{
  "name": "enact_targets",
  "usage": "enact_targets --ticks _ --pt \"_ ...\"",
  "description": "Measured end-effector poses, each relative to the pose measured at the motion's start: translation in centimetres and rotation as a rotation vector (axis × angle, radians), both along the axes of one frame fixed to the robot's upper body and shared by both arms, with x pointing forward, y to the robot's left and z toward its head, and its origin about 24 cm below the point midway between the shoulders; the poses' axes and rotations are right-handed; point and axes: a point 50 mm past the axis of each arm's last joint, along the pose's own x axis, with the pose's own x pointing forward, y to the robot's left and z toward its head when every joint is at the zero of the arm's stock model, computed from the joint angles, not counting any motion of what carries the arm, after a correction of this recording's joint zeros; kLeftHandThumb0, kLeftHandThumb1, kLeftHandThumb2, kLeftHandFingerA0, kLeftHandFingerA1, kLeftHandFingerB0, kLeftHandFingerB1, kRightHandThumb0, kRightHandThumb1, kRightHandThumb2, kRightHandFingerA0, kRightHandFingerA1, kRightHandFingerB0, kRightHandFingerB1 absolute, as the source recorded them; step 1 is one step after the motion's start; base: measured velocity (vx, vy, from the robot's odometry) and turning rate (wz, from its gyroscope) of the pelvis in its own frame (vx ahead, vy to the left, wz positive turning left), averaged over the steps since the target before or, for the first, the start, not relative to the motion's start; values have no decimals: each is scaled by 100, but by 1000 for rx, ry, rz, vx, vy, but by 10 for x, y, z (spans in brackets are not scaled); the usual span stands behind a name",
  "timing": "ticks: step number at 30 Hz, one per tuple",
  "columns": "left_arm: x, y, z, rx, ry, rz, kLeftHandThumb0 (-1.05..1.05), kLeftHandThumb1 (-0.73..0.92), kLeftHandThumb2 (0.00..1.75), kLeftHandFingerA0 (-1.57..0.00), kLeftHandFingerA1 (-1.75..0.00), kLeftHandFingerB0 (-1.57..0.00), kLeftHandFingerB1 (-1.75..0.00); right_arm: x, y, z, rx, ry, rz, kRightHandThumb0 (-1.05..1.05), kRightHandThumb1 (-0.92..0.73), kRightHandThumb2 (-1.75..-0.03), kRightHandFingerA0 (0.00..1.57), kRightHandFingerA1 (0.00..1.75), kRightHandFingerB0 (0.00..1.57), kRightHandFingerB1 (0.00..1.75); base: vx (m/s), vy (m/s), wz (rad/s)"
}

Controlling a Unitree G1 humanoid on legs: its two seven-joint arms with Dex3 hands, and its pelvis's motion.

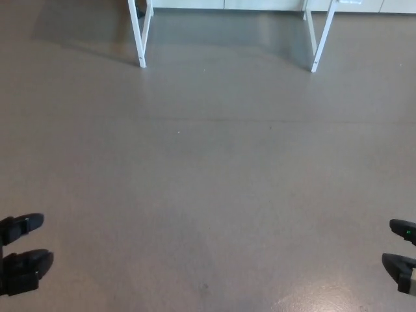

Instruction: The robot walk towards a table in front and then clicks the light switch button using the right hand's index finger

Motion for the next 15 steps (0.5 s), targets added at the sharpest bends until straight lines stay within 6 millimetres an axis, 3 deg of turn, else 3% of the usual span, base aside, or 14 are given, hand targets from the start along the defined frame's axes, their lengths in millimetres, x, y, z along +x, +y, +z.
enact_targets --ticks 15 --pt "-6 0 -4 -38 29 6 -8 53 92 -25 -55 -8 -46 -3 0 -2 30 9 4 -15 -50 -90 29 55 14 48 82 -7 4"
